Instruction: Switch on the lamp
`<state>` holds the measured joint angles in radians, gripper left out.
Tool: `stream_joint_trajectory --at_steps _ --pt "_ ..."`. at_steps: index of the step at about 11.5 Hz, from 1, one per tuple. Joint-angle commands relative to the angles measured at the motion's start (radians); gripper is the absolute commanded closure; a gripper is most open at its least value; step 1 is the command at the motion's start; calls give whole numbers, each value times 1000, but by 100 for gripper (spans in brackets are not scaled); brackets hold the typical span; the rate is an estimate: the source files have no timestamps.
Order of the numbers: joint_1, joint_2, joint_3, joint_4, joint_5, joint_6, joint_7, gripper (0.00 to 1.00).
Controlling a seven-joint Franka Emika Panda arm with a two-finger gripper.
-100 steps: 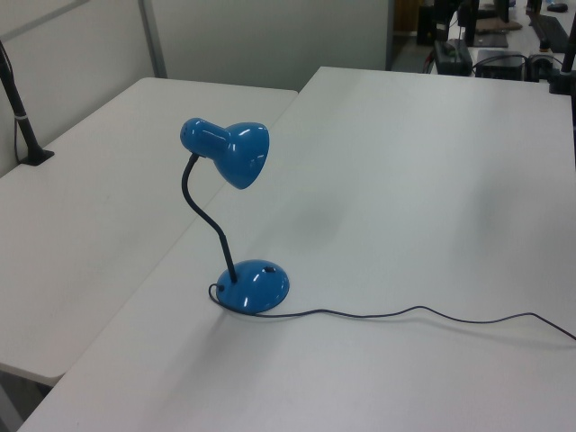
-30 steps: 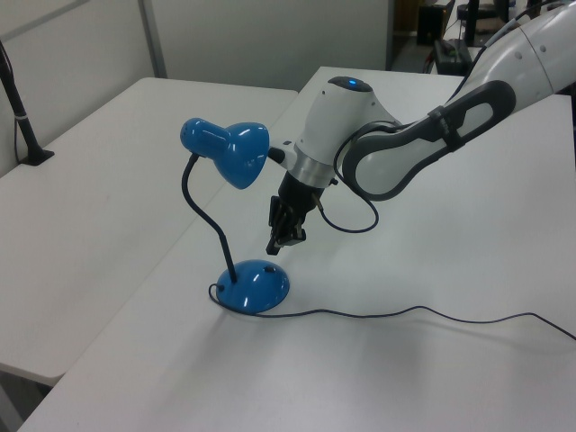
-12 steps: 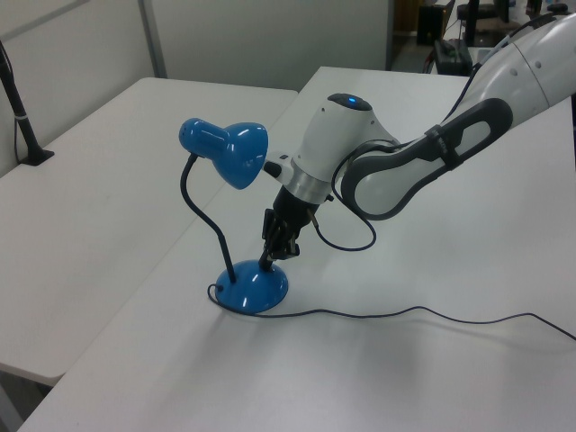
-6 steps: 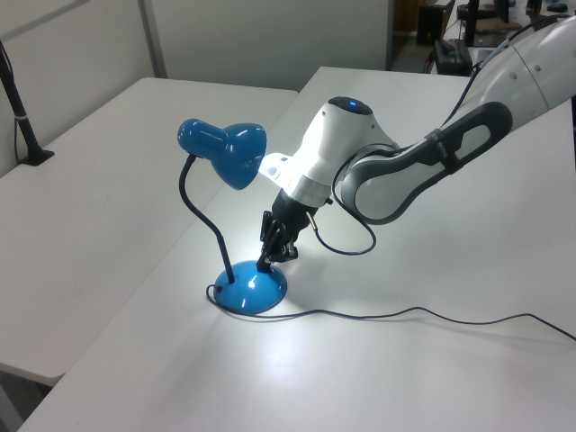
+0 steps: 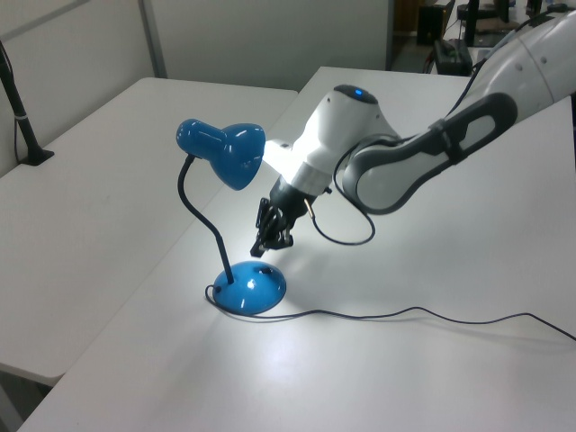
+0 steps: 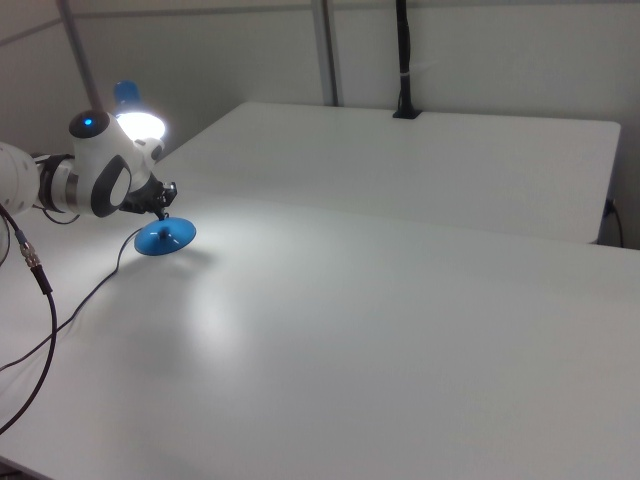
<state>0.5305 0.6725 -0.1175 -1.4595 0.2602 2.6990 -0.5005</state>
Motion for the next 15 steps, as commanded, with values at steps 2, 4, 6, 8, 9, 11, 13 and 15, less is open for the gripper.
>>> stream_joint_trajectory --at_steps 2,4,6,8,9,11,13,15 --pt "-121 -288 101 -339 22 8 -6 96" --pt "-170 -387 113 -444 22 -5 -4 95" --pt "-231 -515 122 -493 22 -191 6 88" --pt "-364 -625 127 -437 16 -594 68 78" --pt "-416 -645 133 -394 5 -717 130 74" --pt "-545 -668 206 -331 -98 -900 290 62" --pt "-630 -724 259 -328 -180 -1029 327 0" --pt "-667 -740 256 -271 -260 -1135 446 0"
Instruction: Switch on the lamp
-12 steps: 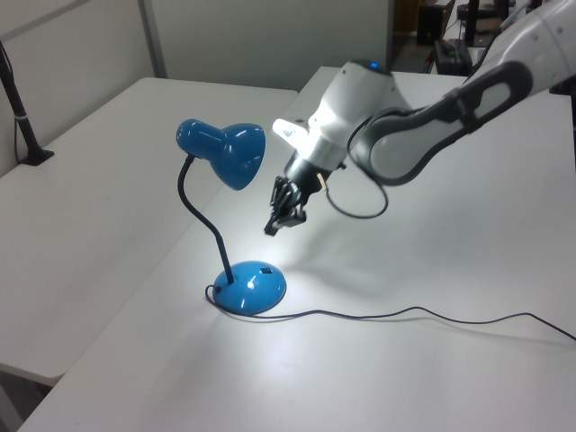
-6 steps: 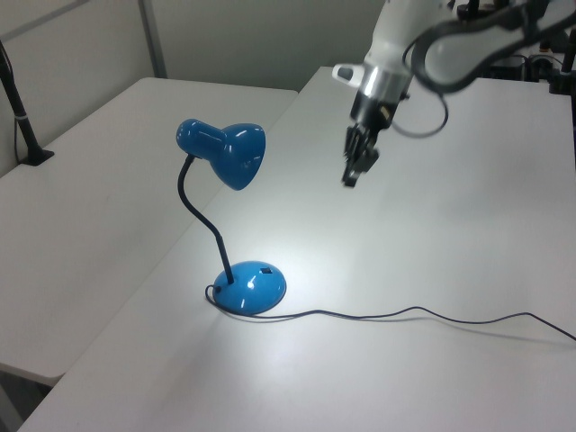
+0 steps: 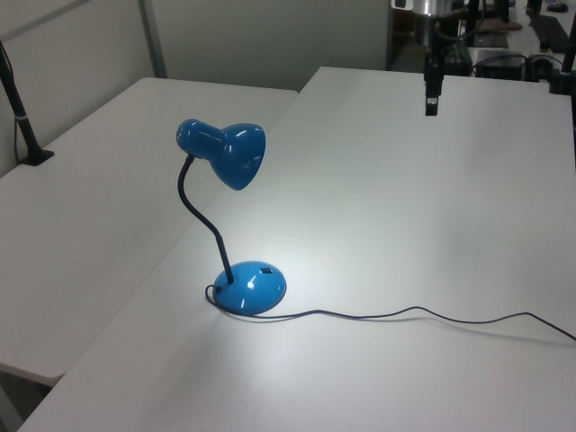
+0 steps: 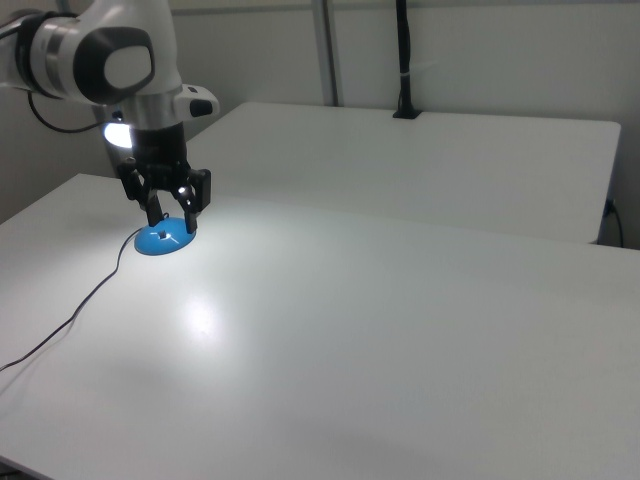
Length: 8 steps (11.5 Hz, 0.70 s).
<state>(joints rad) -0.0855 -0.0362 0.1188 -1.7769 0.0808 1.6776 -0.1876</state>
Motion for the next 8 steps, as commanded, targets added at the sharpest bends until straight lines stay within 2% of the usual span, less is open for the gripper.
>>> stream_joint_trajectory --at_steps 1,3,4,5,8 --pt "-56 -28 16 60 -101 -127 187 0" --pt "-80 -16 12 88 -110 -116 260 0" --pt "-88 -16 -2 99 -105 -116 254 0" --pt "-95 -17 -42 129 -92 -116 249 0" --pt "-95 4 -50 149 -90 -114 249 0"
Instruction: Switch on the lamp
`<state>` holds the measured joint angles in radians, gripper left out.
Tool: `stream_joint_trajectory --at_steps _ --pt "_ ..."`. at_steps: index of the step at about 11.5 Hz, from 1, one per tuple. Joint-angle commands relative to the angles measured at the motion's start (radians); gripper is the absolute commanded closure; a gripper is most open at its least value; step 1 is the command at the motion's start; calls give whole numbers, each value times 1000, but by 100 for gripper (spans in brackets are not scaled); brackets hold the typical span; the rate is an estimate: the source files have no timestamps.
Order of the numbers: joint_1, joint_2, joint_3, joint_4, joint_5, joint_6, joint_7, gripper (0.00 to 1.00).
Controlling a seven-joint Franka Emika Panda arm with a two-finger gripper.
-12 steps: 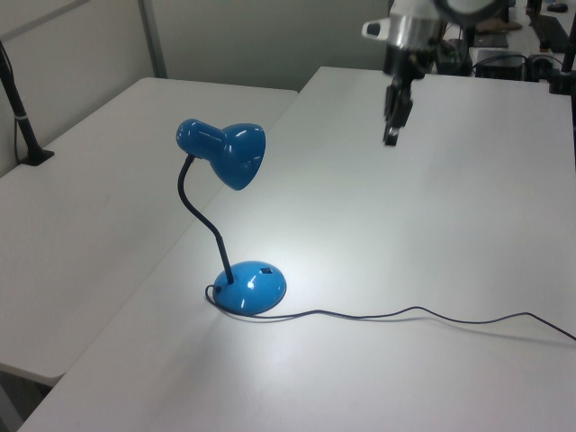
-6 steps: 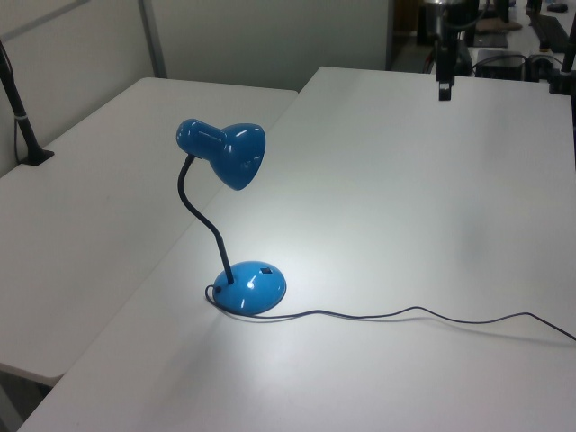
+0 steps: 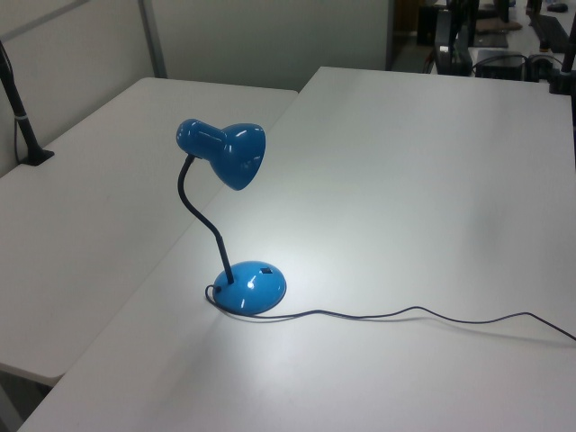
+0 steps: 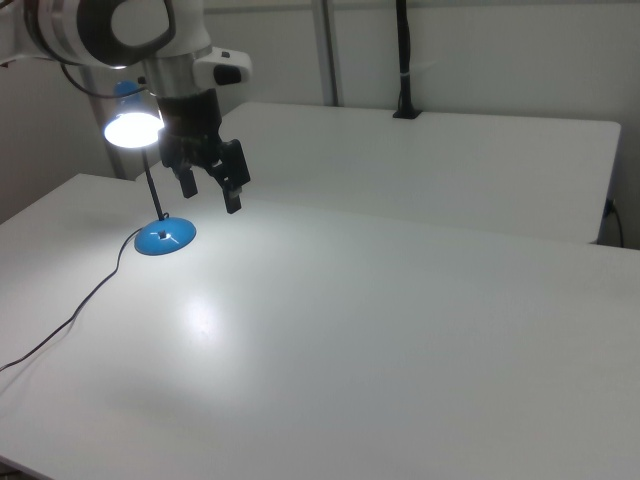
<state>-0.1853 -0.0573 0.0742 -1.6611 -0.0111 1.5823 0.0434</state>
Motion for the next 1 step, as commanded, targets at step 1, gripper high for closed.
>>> stream_joint_trajectory --at_steps 1 --pt "4 25 -4 33 2 -19 19 0"
